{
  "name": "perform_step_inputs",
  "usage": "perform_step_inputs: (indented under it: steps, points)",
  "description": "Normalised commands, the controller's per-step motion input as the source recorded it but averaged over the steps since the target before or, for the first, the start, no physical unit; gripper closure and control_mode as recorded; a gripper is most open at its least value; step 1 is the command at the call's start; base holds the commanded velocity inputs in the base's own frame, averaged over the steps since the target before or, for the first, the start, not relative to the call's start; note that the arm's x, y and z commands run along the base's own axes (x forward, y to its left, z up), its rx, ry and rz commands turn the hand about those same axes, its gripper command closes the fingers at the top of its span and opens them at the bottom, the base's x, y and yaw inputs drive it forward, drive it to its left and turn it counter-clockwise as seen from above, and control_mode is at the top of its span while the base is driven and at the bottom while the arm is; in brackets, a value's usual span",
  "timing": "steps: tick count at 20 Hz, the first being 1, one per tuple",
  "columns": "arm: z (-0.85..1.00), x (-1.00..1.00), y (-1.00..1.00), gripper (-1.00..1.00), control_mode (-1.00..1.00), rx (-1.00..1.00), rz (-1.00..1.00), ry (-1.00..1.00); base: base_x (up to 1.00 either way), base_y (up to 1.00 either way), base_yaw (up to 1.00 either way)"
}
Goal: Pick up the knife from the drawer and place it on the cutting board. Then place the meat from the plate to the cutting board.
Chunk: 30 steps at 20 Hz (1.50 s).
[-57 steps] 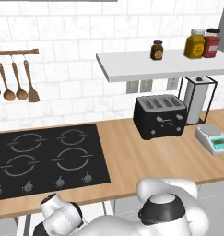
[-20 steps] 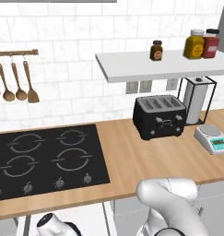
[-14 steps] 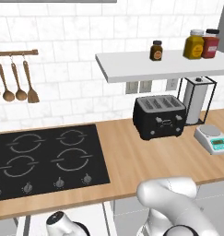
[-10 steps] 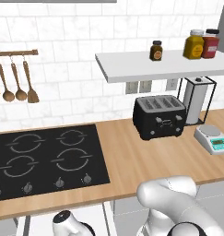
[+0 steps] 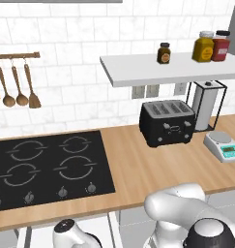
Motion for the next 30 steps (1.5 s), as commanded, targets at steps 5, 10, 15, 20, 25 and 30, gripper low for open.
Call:
perform_step_inputs:
  steps: [5,10,15,20,25,30]
  points:
    - [0.97,-0.38,0.34,1.00,-1.00,0.00,0.00,0.01,0.00,0.00,0.00]
    - [0.99,-0.68,0.16,1.00,-1.00,0.00,-0.03,0.00,0.00,0.00,0.00]
    - [0.96,-0.36,-0.01,1.00,-1.00,0.00,-0.07,0.00,0.00,0.00,0.00]
    - [0.70,0.17,-0.37,1.00,-1.00,0.00,-0.09,-0.06,0.00,0.00,0.00]
    - [0.56,0.25,-0.43,1.00,-1.00,0.00,-0.10,-0.06,0.00,0.00,0.00]
    - [0.37,0.33,-0.01,1.00,-1.00,0.00,-0.10,0.00,0.00,0.00,0.00]
